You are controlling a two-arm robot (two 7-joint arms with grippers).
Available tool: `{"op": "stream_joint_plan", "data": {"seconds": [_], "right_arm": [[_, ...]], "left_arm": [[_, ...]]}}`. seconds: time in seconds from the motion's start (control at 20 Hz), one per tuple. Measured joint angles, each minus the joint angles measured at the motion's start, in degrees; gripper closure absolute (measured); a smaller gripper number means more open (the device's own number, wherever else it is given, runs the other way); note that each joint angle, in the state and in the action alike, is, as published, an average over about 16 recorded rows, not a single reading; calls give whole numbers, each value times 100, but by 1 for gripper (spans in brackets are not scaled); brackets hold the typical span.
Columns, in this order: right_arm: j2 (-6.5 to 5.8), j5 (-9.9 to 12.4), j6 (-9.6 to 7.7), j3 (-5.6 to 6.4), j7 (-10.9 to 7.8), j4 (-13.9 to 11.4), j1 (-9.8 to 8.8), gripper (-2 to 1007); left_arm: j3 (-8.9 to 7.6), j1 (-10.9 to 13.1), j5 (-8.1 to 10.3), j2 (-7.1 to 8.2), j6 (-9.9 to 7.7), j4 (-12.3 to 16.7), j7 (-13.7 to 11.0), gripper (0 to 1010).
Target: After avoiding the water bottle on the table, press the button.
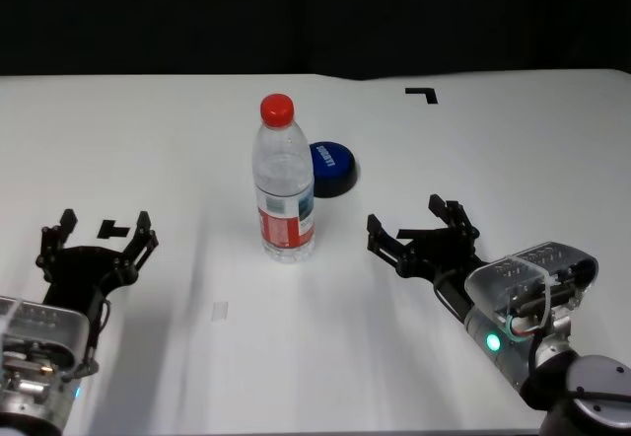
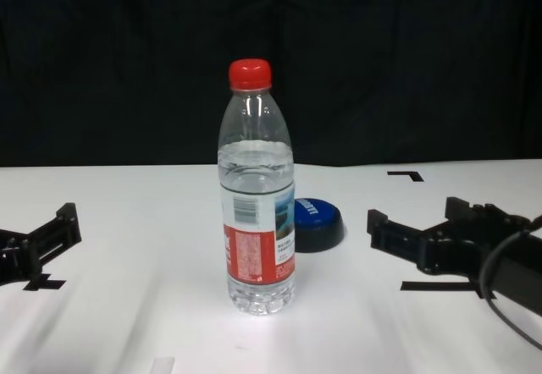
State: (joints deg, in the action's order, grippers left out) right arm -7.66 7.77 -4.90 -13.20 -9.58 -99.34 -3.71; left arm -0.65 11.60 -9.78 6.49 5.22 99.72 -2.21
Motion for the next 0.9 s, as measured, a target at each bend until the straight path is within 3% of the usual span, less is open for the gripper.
{"op": "stream_joint_plan", "data": {"seconds": [0.9], "right_arm": [[-19,26,11,9,11,44,8,2]], "left_arm": [[0,0,0,0,0,0,0,7]]}}
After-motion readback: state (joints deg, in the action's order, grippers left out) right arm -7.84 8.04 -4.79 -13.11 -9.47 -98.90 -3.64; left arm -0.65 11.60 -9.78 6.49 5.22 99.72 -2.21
